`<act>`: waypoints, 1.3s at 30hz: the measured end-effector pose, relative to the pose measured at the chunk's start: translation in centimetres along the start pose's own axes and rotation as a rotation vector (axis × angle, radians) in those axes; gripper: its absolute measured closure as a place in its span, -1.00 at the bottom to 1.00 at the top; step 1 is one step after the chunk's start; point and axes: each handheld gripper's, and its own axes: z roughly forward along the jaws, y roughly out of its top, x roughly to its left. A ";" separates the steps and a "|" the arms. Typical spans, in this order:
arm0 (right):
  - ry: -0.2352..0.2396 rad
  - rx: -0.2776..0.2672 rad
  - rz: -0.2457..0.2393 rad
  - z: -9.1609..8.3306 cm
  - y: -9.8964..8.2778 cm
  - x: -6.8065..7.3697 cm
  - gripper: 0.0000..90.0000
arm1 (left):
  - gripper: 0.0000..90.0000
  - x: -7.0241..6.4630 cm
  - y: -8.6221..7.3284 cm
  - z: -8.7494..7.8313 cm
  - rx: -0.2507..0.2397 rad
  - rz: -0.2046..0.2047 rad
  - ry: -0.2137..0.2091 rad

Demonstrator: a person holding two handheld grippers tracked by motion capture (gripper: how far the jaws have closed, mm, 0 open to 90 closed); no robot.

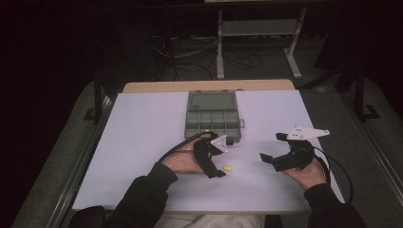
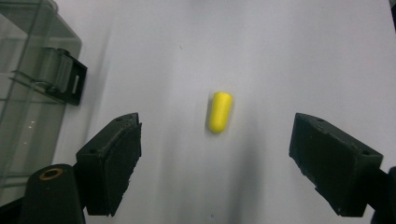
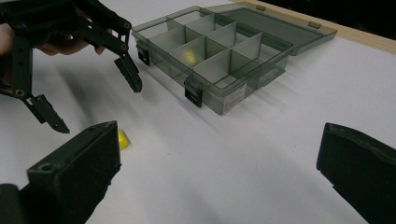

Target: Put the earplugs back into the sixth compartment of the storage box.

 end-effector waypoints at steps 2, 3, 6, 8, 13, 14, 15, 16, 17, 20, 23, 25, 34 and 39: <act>0.001 0.000 -0.001 0.0 0.0 0.0 -1.00 | -0.61 0.0 0.0 0.3 0.002 -0.003 -0.005; 0.001 0.000 -0.001 0.0 0.0 0.0 -1.00 | -0.60 0.0 -0.1 0.5 0.004 -0.001 -0.009; 0.001 0.002 -0.001 0.0 0.0 0.0 -1.00 | -0.56 -0.1 0.0 0.9 0.009 0.001 -0.021; 0.002 0.002 -0.002 0.1 0.0 0.0 -1.00 | -0.52 -0.2 0.0 1.1 -0.003 0.003 -0.025; 0.002 0.004 -0.002 0.1 0.0 0.0 -1.00 | -0.29 -0.2 0.1 1.1 -0.022 0.024 -0.033; 0.002 0.004 -0.002 0.1 0.0 0.0 -1.00 | -0.24 -0.2 0.1 1.1 -0.023 0.027 -0.038; 0.003 0.004 -0.002 0.1 0.0 0.0 -1.00 | -0.19 -0.2 0.2 1.2 -0.020 0.029 -0.041; 0.004 0.005 -0.003 0.1 0.0 0.0 -1.00 | -0.17 -0.2 0.2 1.2 -0.020 0.030 -0.043; 0.004 0.005 -0.003 0.1 0.0 0.0 -1.00 | -0.12 -0.2 0.2 1.3 -0.020 0.033 -0.045; 0.003 0.004 -0.003 0.1 0.0 0.0 -1.00 | 0.01 -0.2 0.2 1.5 -0.023 0.037 -0.040; 0.002 0.004 -0.002 0.1 0.0 0.0 -1.00 | 0.13 -0.1 0.3 1.7 -0.029 0.035 -0.039; 0.003 0.006 -0.003 0.1 0.0 0.0 -1.00 | 0.25 0.1 0.3 1.8 -0.024 0.040 -0.042; 0.001 0.001 -0.005 0.1 0.0 0.0 -1.00 | 0.78 0.2 0.4 2.2 -0.009 0.059 -0.059; 0.001 0.002 -0.005 0.1 0.0 0.0 -1.00 | 0.81 0.3 0.4 2.0 -0.003 0.052 -0.056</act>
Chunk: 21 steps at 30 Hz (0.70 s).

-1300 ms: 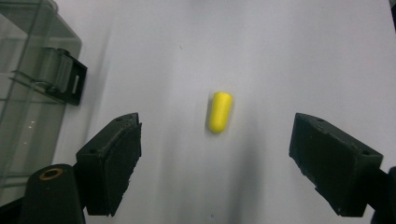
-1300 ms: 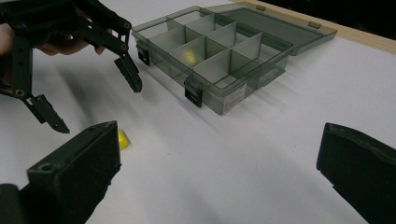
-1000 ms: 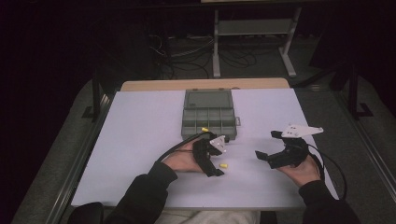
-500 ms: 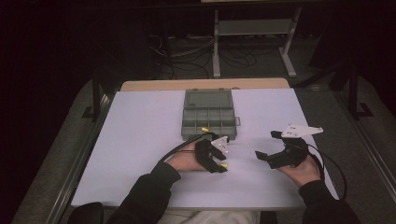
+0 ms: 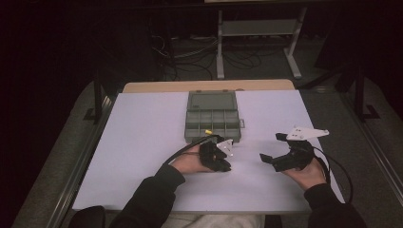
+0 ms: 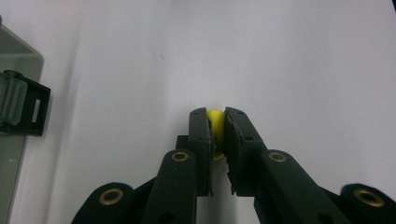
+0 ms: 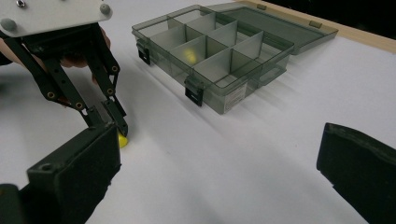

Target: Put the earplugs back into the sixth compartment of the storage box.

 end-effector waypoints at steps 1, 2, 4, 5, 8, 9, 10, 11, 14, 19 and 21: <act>0.000 0.000 0.000 0.0 0.0 0.0 -1.00 | 0.81 0.0 0.0 -0.1 -0.002 0.001 0.000; -0.001 0.001 0.000 0.0 0.0 0.0 -1.00 | 0.81 0.0 0.0 -0.3 -0.002 0.002 0.000; -0.001 0.001 0.001 0.0 0.0 0.0 -1.00 | 0.81 0.1 0.0 -0.6 -0.009 -0.002 0.000; 0.000 0.001 0.002 0.0 0.0 0.0 -1.00 | 0.81 0.1 0.0 -0.8 -0.009 -0.005 -0.001; 0.000 0.004 0.000 0.0 0.0 0.0 -1.00 | 0.82 0.2 0.1 -1.4 -0.012 -0.007 -0.002; 0.001 0.004 0.001 0.0 0.0 0.0 -1.00 | 0.82 0.2 0.1 -1.6 -0.012 -0.006 0.000; 0.000 0.004 0.001 0.1 0.0 0.0 -1.00 | 0.82 0.2 0.1 -1.8 -0.014 -0.007 0.001; 0.000 0.004 0.000 0.1 0.0 0.0 -1.00 | 0.82 0.2 0.2 -2.0 -0.016 -0.005 0.004; 0.001 0.004 0.001 0.0 0.0 0.0 -1.00 | 0.82 0.2 0.3 -2.7 -0.009 -0.001 0.011; 0.001 0.004 0.002 0.0 0.0 0.0 -1.00 | 0.82 0.3 0.4 -4.0 -0.012 -0.002 0.021; 0.001 0.003 0.001 0.0 0.0 0.0 -1.00 | 0.82 0.4 0.5 -4.5 -0.005 0.000 0.026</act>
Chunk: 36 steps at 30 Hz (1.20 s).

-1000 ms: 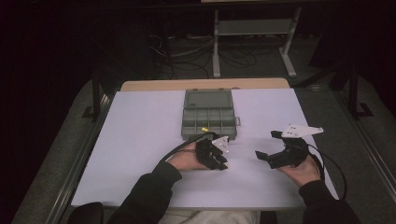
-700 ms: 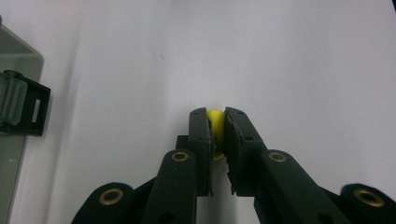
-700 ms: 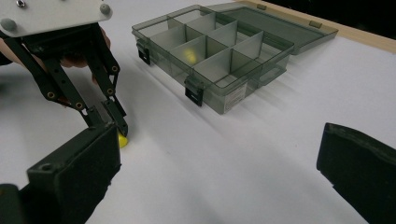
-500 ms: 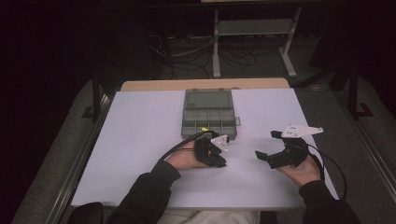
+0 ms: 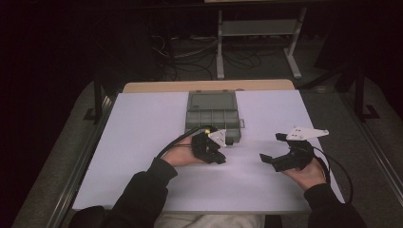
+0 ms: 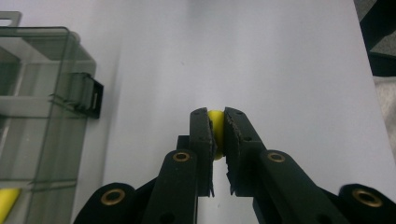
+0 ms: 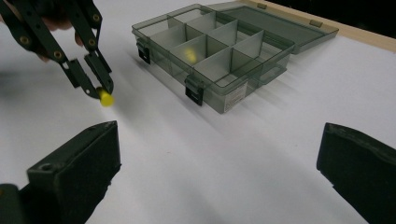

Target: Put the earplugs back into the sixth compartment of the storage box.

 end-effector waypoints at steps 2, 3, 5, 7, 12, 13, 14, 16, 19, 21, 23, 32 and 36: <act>0.000 0.000 0.000 0.0 0.0 0.0 -1.00 | 0.82 0.2 0.0 -0.6 0.003 -0.002 0.004; 0.000 0.000 0.001 0.0 0.0 0.0 -1.00 | 0.82 0.3 0.1 -0.9 0.005 -0.004 0.003; 0.000 0.002 0.002 0.0 0.0 0.0 -1.00 | 0.82 0.5 0.1 -1.6 -0.006 -0.011 0.008; 0.000 0.002 0.002 0.0 0.0 0.0 -1.00 | 0.82 0.7 0.2 -2.1 -0.010 -0.012 0.017; -0.001 0.004 0.000 0.1 0.0 0.0 -1.00 | 0.82 1.2 0.6 -3.4 -0.006 -0.007 0.033; 0.000 0.004 0.000 0.1 0.0 0.0 -1.00 | 0.82 1.3 0.7 -3.7 -0.004 -0.005 0.036; 0.000 0.004 0.001 0.1 0.0 0.0 -1.00 | 0.82 1.5 0.8 -3.9 -0.007 -0.007 0.037; 0.001 0.005 0.003 0.1 0.0 0.0 -1.00 | 0.83 1.8 0.9 -4.4 -0.006 -0.008 0.046; 0.002 0.005 0.002 0.1 0.0 0.0 -1.00 | 0.83 2.2 1.1 -5.1 -0.012 -0.010 0.056; 0.002 0.004 0.003 0.1 0.0 0.0 -1.00 | 0.83 2.4 1.3 -5.6 -0.019 -0.016 0.066; 0.002 0.003 0.000 0.1 0.0 0.0 -1.00 | 0.83 2.8 1.4 -6.1 -0.014 -0.016 0.077; 0.004 0.005 0.001 0.1 0.0 0.0 -1.00 | 0.83 4.4 1.3 -7.3 -0.017 -0.043 0.117; 0.004 0.007 0.002 0.1 0.0 0.0 -1.00 | 0.83 5.1 1.2 -7.2 -0.013 -0.052 0.124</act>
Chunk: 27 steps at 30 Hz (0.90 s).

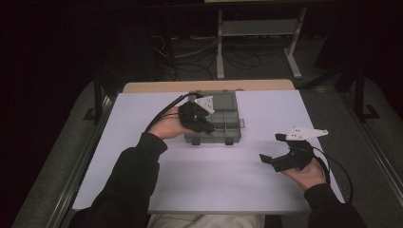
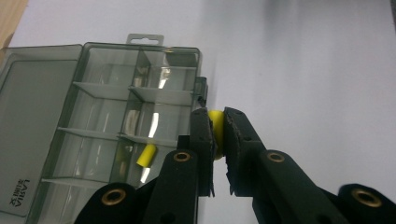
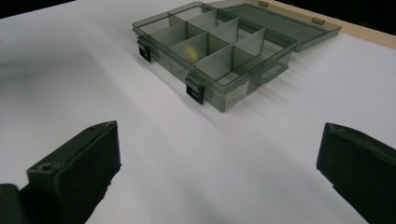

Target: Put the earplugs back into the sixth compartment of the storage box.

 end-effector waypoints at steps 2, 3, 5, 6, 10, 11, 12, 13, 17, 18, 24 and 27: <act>0.000 0.000 0.000 0.0 0.0 0.0 -1.00 | 0.83 0.4 -0.1 0.1 -0.016 -0.013 0.001; 0.000 -0.001 -0.001 0.0 0.0 0.0 -1.00 | 0.83 0.5 -0.2 0.1 -0.019 -0.019 0.002; 0.000 -0.002 0.001 0.0 0.0 0.0 -1.00 | 0.83 0.9 -0.4 0.1 -0.027 -0.031 0.004; 0.000 -0.003 0.001 0.0 0.0 0.0 -1.00 | 0.83 1.1 -0.5 0.2 -0.026 -0.032 0.013; 0.002 -0.003 0.000 0.0 0.0 0.0 -1.00 | 0.83 2.2 -1.0 0.6 -0.016 -0.065 0.025; 0.002 -0.003 0.000 0.0 0.0 0.0 -1.00 | 0.83 2.4 -1.2 0.8 -0.012 -0.071 0.028; 0.003 -0.003 0.000 0.0 0.0 0.0 -1.00 | 0.83 2.6 -1.3 0.9 -0.008 -0.076 0.029; 0.003 -0.002 0.002 0.0 0.0 0.0 -1.00 | 0.83 2.8 -1.5 1.1 -0.003 -0.084 0.032; 0.003 -0.002 0.001 0.0 0.0 0.0 -1.00 | 0.83 3.6 -2.0 1.5 0.003 -0.101 0.034; 0.003 -0.001 0.001 0.0 0.0 0.0 -1.00 | 0.83 3.8 -2.1 1.6 0.004 -0.108 0.034; 0.005 0.001 0.003 0.1 0.0 -0.1 -1.00 | 0.84 4.6 -2.8 2.6 0.029 -0.138 0.037; 0.006 0.000 0.001 0.1 0.0 0.0 -1.00 | 0.84 4.8 -2.9 3.2 0.037 -0.143 0.039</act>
